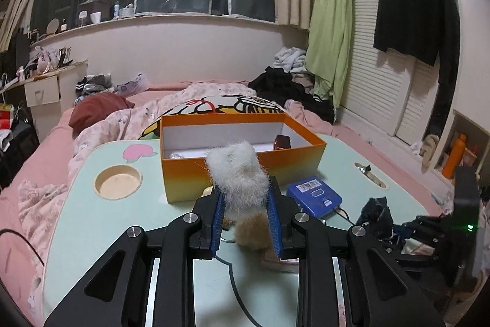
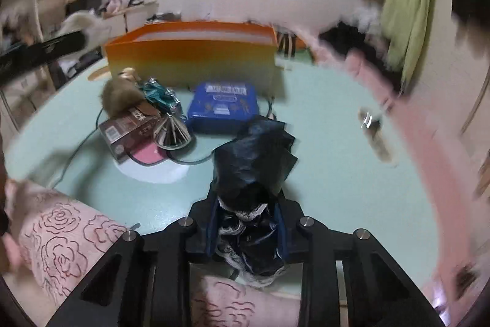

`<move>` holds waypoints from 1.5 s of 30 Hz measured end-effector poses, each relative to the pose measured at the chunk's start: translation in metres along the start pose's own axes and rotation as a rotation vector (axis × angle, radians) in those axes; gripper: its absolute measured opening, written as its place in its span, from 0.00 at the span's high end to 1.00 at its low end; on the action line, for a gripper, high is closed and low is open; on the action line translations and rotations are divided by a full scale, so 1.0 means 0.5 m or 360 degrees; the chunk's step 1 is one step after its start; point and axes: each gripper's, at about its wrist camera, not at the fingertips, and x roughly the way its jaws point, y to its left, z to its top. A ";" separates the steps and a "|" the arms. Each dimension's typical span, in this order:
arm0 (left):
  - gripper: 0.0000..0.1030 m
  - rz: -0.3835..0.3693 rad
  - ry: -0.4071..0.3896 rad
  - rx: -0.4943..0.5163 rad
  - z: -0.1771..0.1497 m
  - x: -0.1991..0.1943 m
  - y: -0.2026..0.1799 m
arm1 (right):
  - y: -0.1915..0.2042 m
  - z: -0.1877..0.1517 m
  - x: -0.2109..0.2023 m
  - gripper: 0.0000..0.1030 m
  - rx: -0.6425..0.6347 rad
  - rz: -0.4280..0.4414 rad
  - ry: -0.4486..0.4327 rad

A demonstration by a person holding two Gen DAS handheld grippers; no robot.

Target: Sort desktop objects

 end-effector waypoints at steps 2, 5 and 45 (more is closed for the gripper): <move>0.74 0.0006 -0.0013 0.0013 0.019 0.006 -0.004 | 0.001 0.037 -0.016 0.74 0.0005 0.0052 -0.0081; 0.74 0.0011 -0.0028 0.0012 0.064 0.029 -0.012 | -0.010 0.129 -0.041 0.73 0.0038 0.0024 -0.0292; 0.21 0.0062 0.0429 0.0112 -0.113 0.064 -0.016 | -0.058 0.036 0.021 0.22 0.0294 0.0020 -0.0107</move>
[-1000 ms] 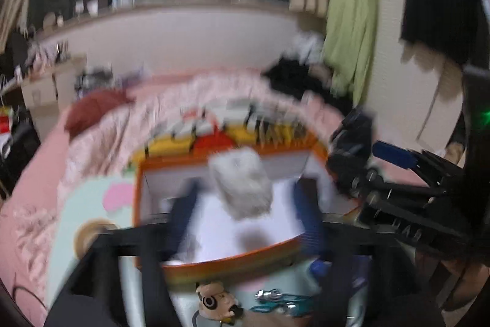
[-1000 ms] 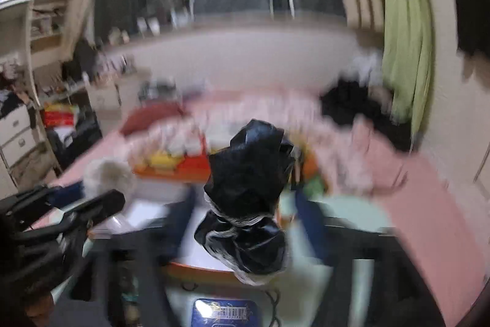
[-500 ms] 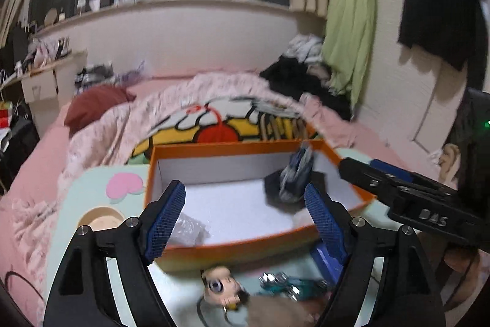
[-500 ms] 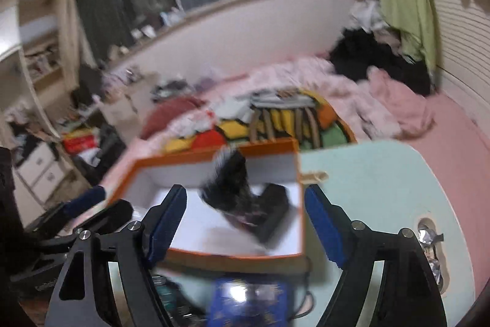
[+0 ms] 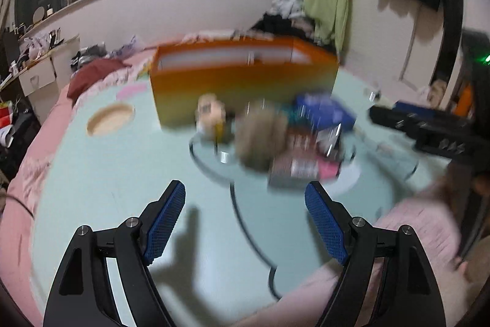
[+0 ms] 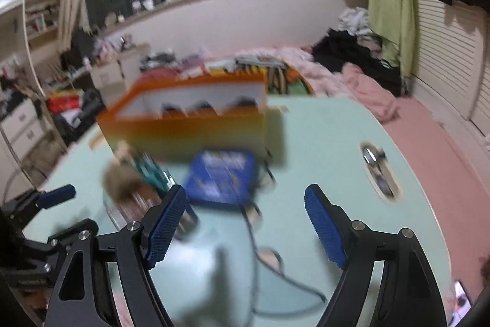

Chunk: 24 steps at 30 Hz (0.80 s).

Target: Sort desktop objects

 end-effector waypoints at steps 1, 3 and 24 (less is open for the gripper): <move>0.20 0.0031 -0.0054 0.0032 -0.008 -0.002 -0.008 | -0.004 -0.014 0.016 0.22 -0.0010 -0.0025 0.0054; 0.19 0.0060 -0.0127 0.0034 -0.022 -0.007 -0.018 | 0.001 -0.038 0.038 0.21 -0.0037 -0.0052 0.0104; 0.17 0.0085 -0.0147 0.0024 -0.029 -0.006 -0.020 | 0.016 -0.039 0.048 0.08 -0.0070 -0.0019 0.0146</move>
